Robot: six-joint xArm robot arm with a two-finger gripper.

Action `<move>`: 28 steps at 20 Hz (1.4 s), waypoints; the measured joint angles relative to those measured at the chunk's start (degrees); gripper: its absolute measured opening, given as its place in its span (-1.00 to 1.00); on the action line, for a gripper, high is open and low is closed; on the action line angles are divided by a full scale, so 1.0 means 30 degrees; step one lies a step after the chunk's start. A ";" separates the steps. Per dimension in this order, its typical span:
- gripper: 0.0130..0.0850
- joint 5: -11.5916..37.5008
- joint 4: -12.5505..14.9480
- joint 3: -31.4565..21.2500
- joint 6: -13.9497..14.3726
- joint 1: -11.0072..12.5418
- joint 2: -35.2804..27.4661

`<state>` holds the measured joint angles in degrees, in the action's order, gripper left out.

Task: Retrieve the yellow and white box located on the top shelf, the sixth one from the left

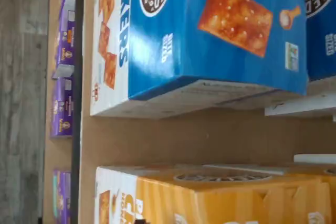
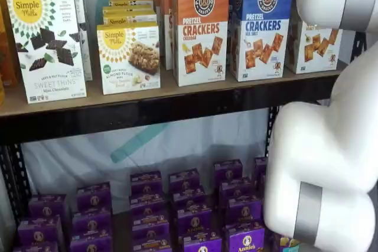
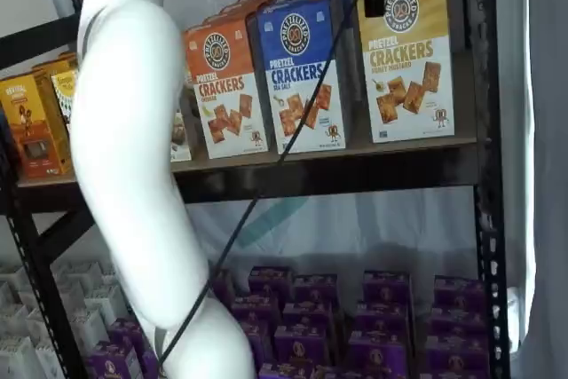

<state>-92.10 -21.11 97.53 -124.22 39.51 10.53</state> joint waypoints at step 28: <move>1.00 -0.0966 0.1128 0.1359 0.0671 -0.0809 -0.0952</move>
<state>-95.00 -17.72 101.61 -122.21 37.08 7.67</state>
